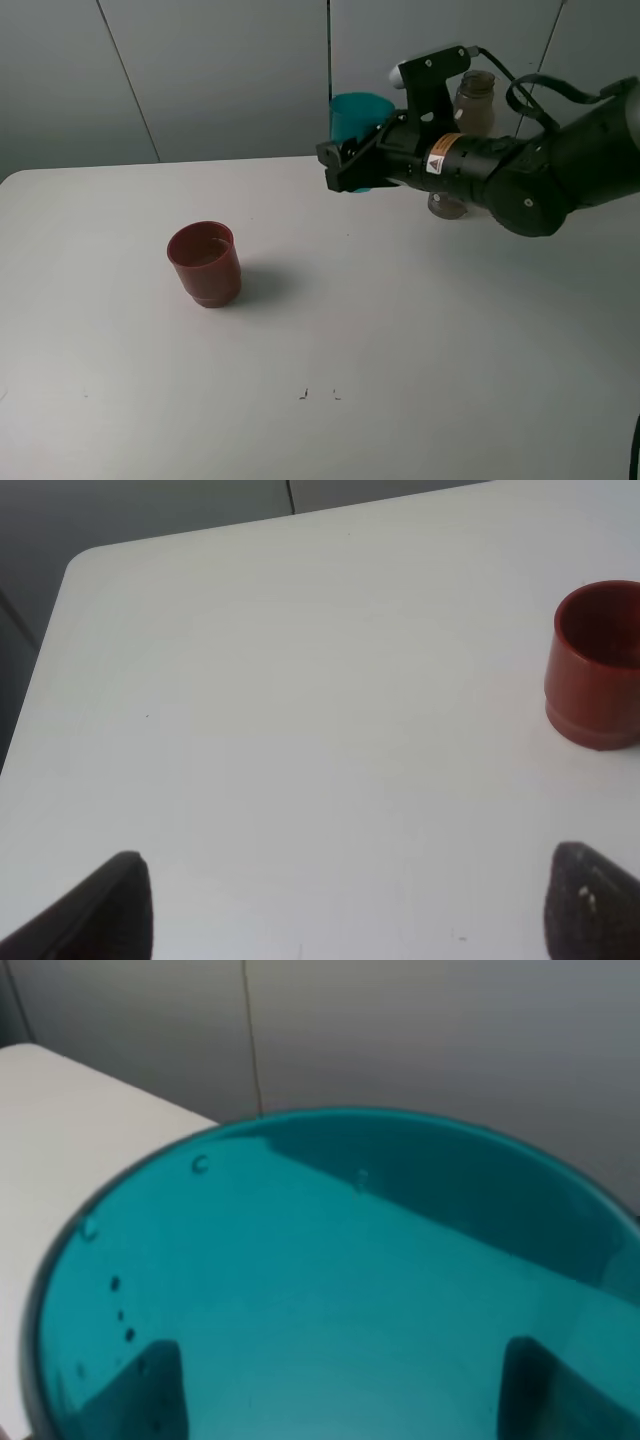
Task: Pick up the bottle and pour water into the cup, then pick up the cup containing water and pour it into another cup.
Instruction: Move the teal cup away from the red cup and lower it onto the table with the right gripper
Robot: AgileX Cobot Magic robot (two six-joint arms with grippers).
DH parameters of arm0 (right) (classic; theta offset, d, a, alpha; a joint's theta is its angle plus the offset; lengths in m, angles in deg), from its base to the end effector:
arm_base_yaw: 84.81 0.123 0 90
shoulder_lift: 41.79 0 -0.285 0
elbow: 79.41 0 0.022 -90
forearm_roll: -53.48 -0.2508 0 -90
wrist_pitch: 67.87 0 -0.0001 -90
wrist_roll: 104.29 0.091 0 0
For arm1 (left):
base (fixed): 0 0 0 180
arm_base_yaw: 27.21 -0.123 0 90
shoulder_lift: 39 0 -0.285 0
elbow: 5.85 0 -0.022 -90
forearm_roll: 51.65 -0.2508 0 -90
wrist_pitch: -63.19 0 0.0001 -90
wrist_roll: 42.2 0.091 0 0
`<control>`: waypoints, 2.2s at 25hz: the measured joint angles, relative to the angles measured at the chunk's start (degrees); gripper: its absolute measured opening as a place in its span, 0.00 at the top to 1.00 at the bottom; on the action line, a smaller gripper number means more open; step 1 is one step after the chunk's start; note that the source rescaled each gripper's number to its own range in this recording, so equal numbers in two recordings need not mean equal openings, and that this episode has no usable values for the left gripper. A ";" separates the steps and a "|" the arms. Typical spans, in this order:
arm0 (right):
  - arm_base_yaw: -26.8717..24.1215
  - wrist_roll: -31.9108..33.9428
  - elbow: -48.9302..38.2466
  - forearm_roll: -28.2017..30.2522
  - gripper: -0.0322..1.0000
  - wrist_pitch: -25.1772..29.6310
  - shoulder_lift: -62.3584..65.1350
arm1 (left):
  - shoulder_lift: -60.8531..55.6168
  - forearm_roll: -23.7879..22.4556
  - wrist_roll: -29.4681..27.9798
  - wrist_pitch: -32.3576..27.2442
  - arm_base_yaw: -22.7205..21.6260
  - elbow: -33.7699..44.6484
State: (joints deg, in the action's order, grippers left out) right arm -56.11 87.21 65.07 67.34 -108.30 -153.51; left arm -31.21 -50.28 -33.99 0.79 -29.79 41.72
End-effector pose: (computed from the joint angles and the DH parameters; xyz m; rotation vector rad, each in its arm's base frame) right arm 0.2961 0.1782 0.1614 -0.5631 1.8204 0.4987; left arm -0.0080 -0.0023 0.2798 0.1027 2.0537 0.0882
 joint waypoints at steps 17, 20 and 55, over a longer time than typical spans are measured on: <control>-10.91 -4.71 -10.95 -1.27 0.93 -5.31 -3.16 | 0.00 0.00 -0.31 0.00 0.00 0.00; -10.91 -5.17 -10.95 -1.02 0.93 -11.10 -6.84 | 0.00 0.00 -0.31 0.00 0.00 0.00; -10.91 -10.09 -10.85 -2.53 0.93 -28.22 -21.58 | 0.00 0.00 -0.09 0.00 0.00 0.00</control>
State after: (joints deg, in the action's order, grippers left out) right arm -67.02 77.12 54.23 64.81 -136.52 -175.08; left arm -31.21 -50.28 -34.08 0.79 -29.79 41.72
